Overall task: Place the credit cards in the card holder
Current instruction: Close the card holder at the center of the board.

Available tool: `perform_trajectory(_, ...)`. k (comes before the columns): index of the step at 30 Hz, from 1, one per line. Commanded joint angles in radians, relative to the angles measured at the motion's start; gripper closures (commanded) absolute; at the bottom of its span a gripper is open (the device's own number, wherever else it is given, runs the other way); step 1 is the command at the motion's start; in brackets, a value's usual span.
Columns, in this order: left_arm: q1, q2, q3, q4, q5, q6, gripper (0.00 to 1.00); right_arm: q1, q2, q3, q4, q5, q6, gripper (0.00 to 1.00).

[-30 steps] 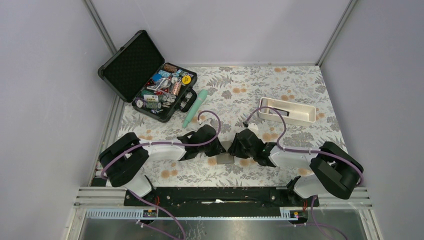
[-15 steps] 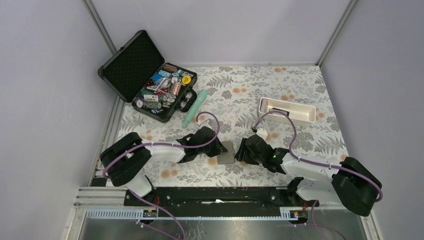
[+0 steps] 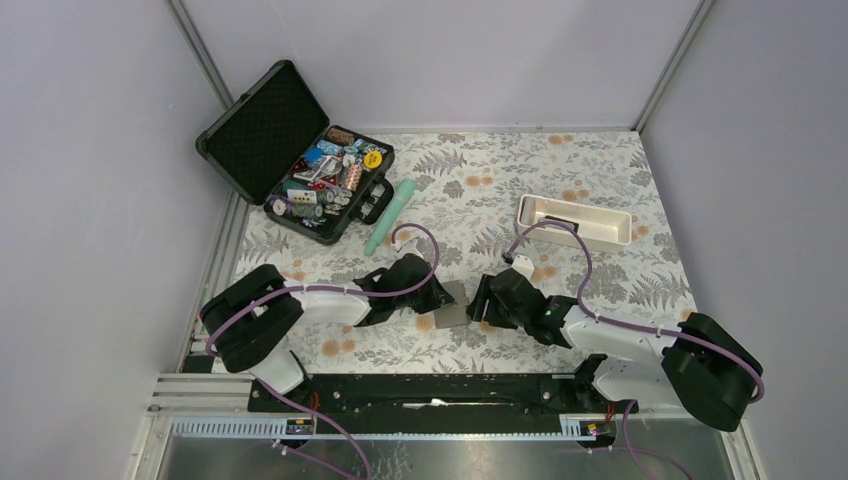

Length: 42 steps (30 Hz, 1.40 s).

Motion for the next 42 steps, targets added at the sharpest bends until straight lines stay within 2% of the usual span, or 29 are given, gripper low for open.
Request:
perform_trajectory(1, 0.002, -0.036, 0.016, 0.012, -0.035, 0.027, 1.0, 0.007, 0.045, -0.004, -0.05, 0.019, -0.006, 0.32)
perform_trajectory(6, 0.002, -0.052, 0.016, 0.012, -0.04, 0.035, 1.0, 0.005, 0.064, 0.02, -0.044, 0.026, -0.011, 0.28)
perform_trajectory(20, 0.021, -0.012, 0.026, 0.024, -0.009, 0.041, 1.0, -0.021, 0.083, 0.023, -0.014, 0.011, -0.022, 0.27)
perform_trajectory(34, 0.024, -0.008, 0.022, -0.011, -0.02, 0.05, 1.0, -0.095, 0.172, 0.055, 0.126, -0.084, -0.062, 0.26)
perform_trajectory(42, 0.024, -0.024, 0.028, -0.064, -0.037, 0.06, 1.0, -0.099, 0.238, 0.072, 0.152, -0.144, -0.071, 0.39)
